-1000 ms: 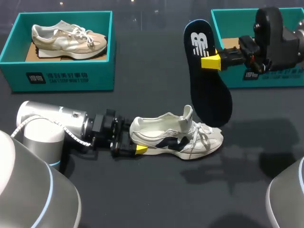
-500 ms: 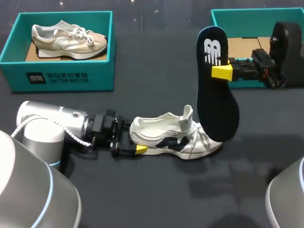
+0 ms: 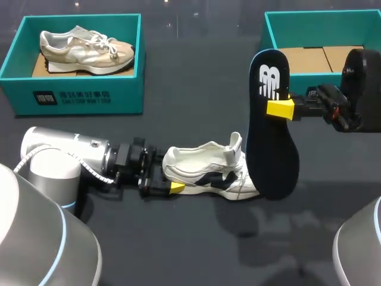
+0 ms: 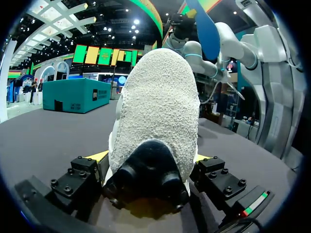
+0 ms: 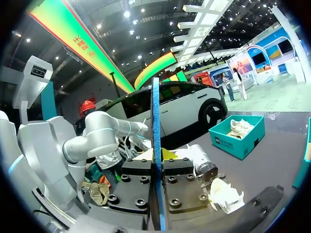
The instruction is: Take the shoe out of the shoebox, open the shoe tongue, remove and reinsert the insole, then place the shoe into the shoebox
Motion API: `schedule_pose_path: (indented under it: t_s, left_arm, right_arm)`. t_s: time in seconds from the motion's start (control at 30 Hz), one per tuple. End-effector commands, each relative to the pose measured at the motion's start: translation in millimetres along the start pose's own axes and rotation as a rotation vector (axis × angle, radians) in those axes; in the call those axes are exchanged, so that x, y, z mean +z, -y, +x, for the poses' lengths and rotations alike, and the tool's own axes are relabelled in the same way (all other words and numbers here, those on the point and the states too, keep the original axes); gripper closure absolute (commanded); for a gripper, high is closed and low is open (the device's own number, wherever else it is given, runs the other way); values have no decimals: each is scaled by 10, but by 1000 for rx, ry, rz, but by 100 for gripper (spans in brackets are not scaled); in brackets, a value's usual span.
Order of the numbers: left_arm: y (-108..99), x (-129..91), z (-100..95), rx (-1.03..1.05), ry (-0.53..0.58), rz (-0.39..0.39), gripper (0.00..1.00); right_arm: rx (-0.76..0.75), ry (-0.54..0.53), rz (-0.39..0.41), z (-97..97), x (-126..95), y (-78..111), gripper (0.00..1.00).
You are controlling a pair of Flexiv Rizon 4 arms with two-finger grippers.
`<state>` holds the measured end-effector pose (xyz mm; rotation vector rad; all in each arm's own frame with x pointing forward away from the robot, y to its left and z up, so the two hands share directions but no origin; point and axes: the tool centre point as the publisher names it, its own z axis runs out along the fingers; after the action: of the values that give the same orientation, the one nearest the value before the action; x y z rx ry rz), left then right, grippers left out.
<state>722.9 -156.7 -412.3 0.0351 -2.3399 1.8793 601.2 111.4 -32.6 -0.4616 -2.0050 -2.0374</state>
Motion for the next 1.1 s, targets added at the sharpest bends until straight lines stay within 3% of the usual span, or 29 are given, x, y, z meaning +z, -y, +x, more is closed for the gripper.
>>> schedule_pose_path:
  t_s: [0.03,0.43,0.47,0.53,0.57,0.6,1.1]
  left_arm:
    - [-20,11,2,0,1,0,100]
    - [18,-4,13,3,-22,6,100]
    - [29,-11,16,14,-10,6,92]
    - [48,-35,29,11,-24,1,57]
    - [56,-46,33,19,-18,-5,20]
    - [61,-57,39,22,-19,-11,0]
    - [116,-383,145,65,-12,-140,0]
  right_arm:
    - [12,75,-6,118,-34,71,100]
    - [24,78,-3,131,-38,84,100]
    - [24,78,-3,131,-38,84,100]
    - [24,78,-3,131,-38,84,100]
    - [24,78,-3,131,-38,84,100]
    - [24,78,-3,131,-38,84,100]
    - [24,78,-3,131,-38,84,100]
